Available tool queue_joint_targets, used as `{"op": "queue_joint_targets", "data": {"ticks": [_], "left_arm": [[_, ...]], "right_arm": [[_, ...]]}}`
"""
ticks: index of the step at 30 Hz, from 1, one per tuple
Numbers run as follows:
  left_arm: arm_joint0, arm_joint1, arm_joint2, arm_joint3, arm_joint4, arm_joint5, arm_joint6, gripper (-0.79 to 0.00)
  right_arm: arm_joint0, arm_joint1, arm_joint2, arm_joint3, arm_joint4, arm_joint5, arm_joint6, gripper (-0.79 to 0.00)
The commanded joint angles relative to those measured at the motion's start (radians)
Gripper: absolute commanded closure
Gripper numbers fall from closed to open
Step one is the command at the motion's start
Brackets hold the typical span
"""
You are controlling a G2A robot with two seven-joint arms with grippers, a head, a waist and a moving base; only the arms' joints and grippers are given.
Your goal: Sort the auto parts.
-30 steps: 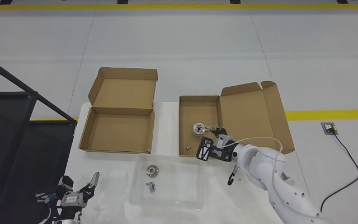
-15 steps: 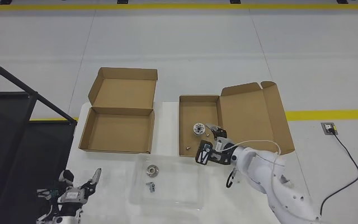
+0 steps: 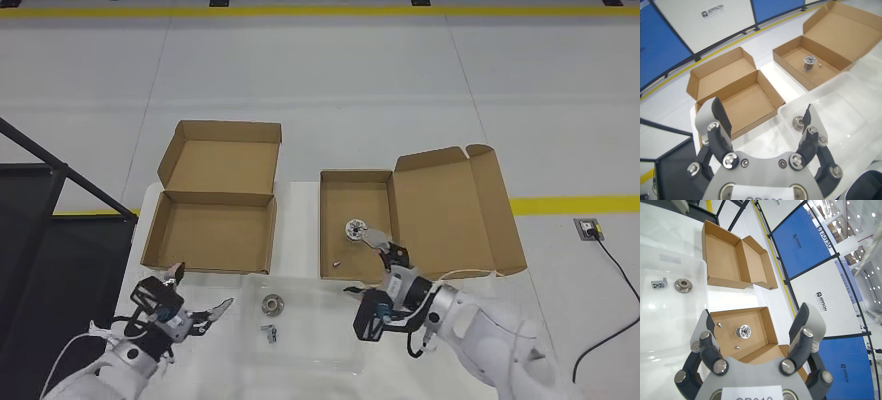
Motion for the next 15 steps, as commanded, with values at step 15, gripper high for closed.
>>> {"op": "queue_joint_targets", "data": {"ticks": [15], "left_arm": [[-0.136,0.018,0.058,0.075,-0.025,-0.22,-0.173,-0.785]], "right_arm": [[-0.021,0.001,0.024,-0.015,0.046,0.009,0.005,-0.785]]}}
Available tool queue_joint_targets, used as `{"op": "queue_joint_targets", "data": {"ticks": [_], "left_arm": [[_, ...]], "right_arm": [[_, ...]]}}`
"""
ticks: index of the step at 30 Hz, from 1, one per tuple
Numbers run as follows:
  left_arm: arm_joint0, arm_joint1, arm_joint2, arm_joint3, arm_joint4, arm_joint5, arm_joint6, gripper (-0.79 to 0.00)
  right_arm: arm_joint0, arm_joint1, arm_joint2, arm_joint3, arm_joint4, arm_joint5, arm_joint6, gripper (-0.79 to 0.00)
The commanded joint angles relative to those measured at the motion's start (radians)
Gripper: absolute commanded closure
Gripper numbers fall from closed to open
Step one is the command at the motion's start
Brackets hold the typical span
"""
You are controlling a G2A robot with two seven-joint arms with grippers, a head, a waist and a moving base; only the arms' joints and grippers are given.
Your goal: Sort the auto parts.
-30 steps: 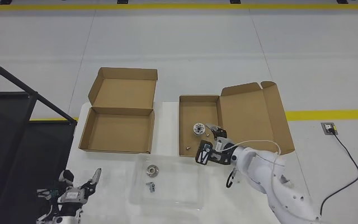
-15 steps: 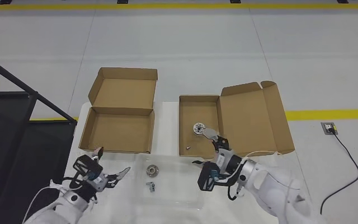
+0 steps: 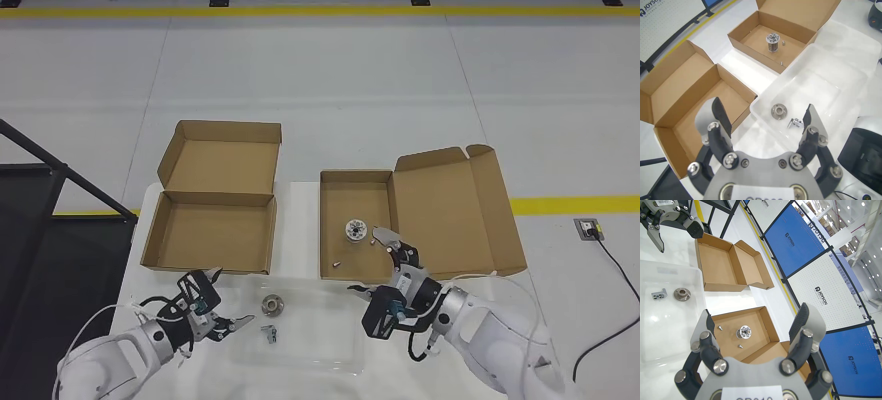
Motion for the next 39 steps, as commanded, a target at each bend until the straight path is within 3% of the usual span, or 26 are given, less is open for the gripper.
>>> {"op": "queue_joint_targets", "data": {"ticks": [1,5,9,12,20,25,31,39], "left_arm": [[0.0,0.0,0.0,0.0,0.0,0.0,0.0,-0.785],[-0.005,0.002,0.02,-0.016,0.036,-0.012,-0.008,-0.785],[-0.063,0.011,0.069,-0.005,0.073,-0.089,-0.07,-0.785],[-0.133,0.02,0.098,0.011,0.063,-0.162,-0.172,-0.785],[-0.303,0.075,0.289,0.005,-0.116,-0.162,-0.514,-0.785],[-0.413,0.142,0.426,0.055,-0.076,-0.162,-0.514,-0.785],[-0.56,0.219,0.587,0.142,-0.162,-0.158,-0.519,-0.785],[-0.56,0.219,0.587,0.142,-0.162,-0.158,-0.519,-0.785]], "right_arm": [[0.0,0.0,0.0,0.0,0.0,0.0,0.0,-0.785],[0.0,0.0,0.0,0.0,0.0,0.0,0.0,-0.785],[0.0,0.0,0.0,0.0,0.0,0.0,0.0,-0.785],[0.0,0.0,0.0,0.0,0.0,0.0,0.0,-0.785],[0.0,0.0,0.0,0.0,0.0,0.0,0.0,-0.785],[0.0,0.0,0.0,0.0,0.0,0.0,0.0,-0.785],[0.0,0.0,0.0,0.0,0.0,0.0,0.0,-0.785],[0.0,0.0,0.0,0.0,0.0,0.0,0.0,-0.785]]}}
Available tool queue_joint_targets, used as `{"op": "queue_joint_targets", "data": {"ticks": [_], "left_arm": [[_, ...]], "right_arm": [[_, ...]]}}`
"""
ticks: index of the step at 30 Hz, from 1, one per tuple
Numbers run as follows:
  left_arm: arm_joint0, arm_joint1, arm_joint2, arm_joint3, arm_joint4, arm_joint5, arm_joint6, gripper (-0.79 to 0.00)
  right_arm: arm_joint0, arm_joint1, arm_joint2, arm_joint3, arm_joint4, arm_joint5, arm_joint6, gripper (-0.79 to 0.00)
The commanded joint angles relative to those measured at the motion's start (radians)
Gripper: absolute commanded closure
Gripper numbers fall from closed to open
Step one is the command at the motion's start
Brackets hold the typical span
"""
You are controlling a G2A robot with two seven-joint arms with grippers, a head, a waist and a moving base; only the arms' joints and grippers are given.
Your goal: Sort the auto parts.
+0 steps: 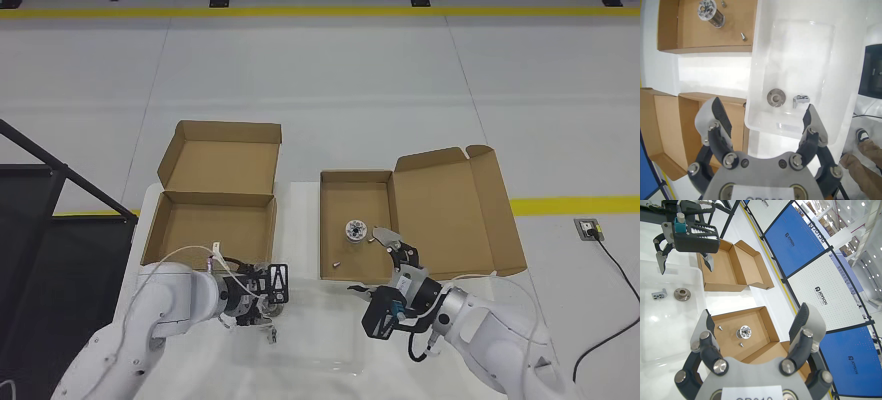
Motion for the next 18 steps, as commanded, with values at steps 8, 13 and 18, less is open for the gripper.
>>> {"op": "queue_joint_targets", "data": {"ticks": [8,13,18], "left_arm": [[-0.007,0.006,0.077,0.04,-0.018,-0.005,0.005,-0.785],[-0.072,0.032,0.175,0.085,0.006,-0.005,0.005,-0.785],[-0.136,0.045,0.294,0.125,0.01,0.003,-0.003,-0.785]], "right_arm": [[0.0,0.0,0.0,0.0,0.0,0.0,0.0,-0.785],[0.0,0.0,0.0,0.0,0.0,0.0,0.0,-0.785],[0.0,0.0,0.0,0.0,0.0,0.0,0.0,-0.785]]}}
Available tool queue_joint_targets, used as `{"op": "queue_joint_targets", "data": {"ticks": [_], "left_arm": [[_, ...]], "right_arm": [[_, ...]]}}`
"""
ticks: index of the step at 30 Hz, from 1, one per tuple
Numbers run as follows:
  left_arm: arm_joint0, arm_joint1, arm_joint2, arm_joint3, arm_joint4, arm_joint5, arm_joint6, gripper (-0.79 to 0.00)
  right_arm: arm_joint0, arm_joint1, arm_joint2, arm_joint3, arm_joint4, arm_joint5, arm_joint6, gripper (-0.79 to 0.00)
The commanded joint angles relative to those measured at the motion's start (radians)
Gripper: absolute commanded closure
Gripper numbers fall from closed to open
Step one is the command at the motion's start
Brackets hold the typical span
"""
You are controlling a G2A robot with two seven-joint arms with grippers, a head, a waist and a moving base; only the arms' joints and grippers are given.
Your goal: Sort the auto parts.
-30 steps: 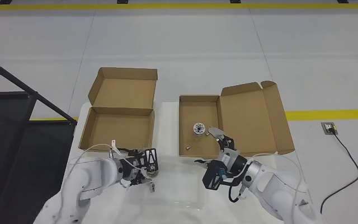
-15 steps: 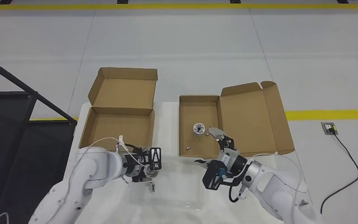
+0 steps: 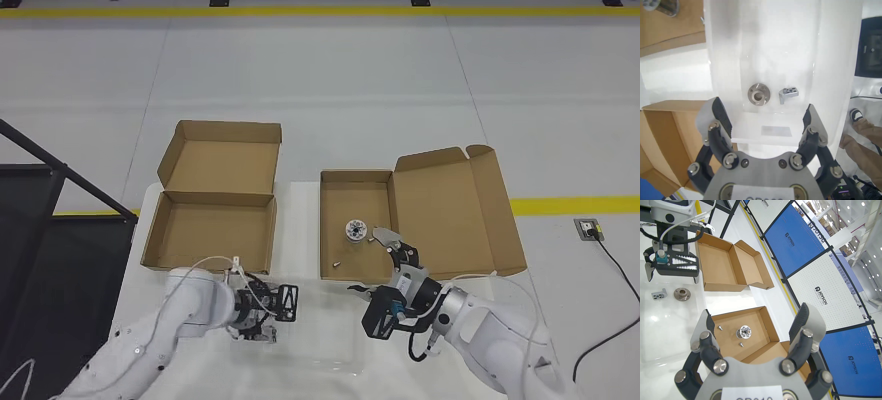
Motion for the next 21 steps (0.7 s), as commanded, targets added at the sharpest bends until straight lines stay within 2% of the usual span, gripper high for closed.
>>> {"op": "queue_joint_targets", "data": {"ticks": [1,6,11,13,21], "left_arm": [[-0.025,0.001,0.043,0.013,-0.019,0.011,-0.011,-0.785],[-0.083,-0.007,0.124,0.055,-0.037,0.092,-0.092,-0.782],[-0.147,-0.018,0.201,0.102,-0.055,0.118,-0.117,-0.622],[-0.164,-0.024,0.219,0.112,-0.061,0.133,-0.133,-0.702],[-0.197,-0.049,0.267,0.149,-0.071,0.156,-0.156,-0.606]], "right_arm": [[0.0,0.0,0.0,0.0,0.0,0.0,0.0,-0.785],[0.0,0.0,0.0,0.0,0.0,0.0,0.0,-0.785],[0.0,0.0,0.0,0.0,0.0,0.0,0.0,-0.785],[0.0,0.0,0.0,0.0,0.0,0.0,0.0,-0.785],[0.0,0.0,0.0,0.0,0.0,0.0,0.0,-0.785]]}}
